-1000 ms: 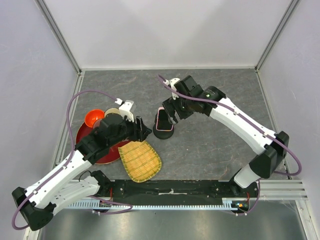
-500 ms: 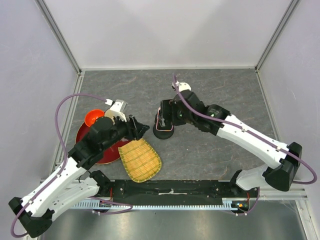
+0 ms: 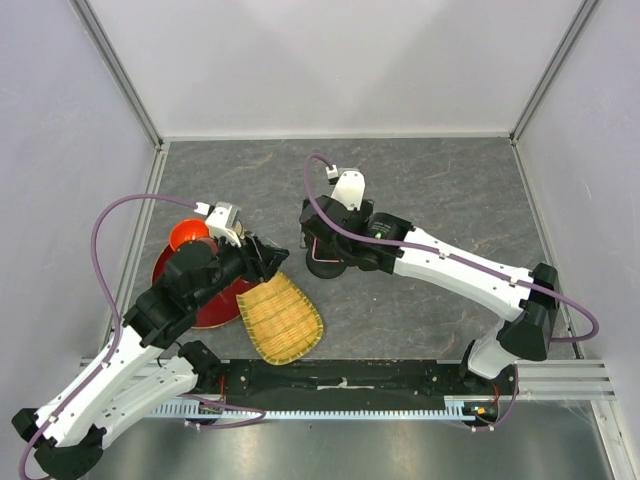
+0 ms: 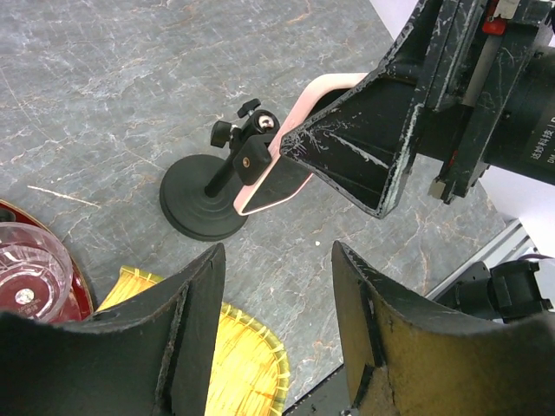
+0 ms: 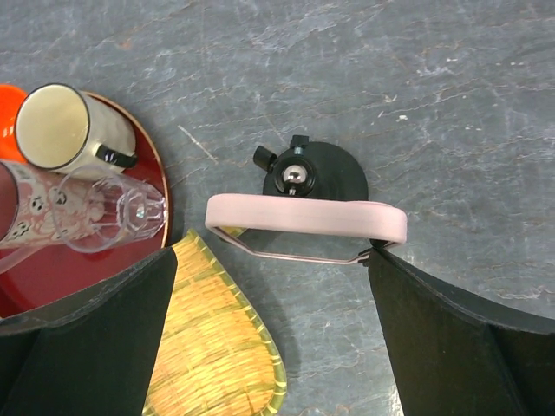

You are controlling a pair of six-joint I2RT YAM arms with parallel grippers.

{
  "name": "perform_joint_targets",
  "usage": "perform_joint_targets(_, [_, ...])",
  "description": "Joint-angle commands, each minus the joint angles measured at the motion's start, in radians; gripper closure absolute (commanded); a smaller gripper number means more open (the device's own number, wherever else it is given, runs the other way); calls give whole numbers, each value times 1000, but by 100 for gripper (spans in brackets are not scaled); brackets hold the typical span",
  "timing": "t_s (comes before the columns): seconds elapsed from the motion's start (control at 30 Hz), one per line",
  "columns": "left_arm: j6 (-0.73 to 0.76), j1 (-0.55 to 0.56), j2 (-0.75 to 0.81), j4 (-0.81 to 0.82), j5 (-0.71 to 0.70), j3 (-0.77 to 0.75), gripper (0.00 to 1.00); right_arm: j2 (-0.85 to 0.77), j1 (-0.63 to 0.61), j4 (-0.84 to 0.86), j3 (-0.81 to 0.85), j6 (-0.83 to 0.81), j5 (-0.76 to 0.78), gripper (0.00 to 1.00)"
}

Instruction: Place the phone on the phone stand

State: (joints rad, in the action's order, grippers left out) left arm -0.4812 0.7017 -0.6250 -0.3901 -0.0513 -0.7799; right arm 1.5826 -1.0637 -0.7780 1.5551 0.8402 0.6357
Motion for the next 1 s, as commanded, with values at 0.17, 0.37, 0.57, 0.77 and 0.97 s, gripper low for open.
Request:
perform_joint_targets(0.17, [23, -4, 8, -7, -27, -53, 42, 34, -15, -130, 71, 66, 130, 2])
perform_joint_targets(0.37, [29, -4, 4, -7, -25, -56, 43, 36, -13, -94, 56, 31, 131, 2])
perform_joint_targets(0.57, [29, -4, 4, -6, -16, -56, 43, 43, 14, 5, 45, -26, 114, 2])
perform_joint_targets(0.77, [26, -4, 22, -21, -30, -51, 43, 57, 30, 63, 39, -85, 114, 5])
perform_joint_targets(0.97, [29, -4, 15, -12, -28, -51, 43, 85, 28, 62, 36, -95, 150, 13])
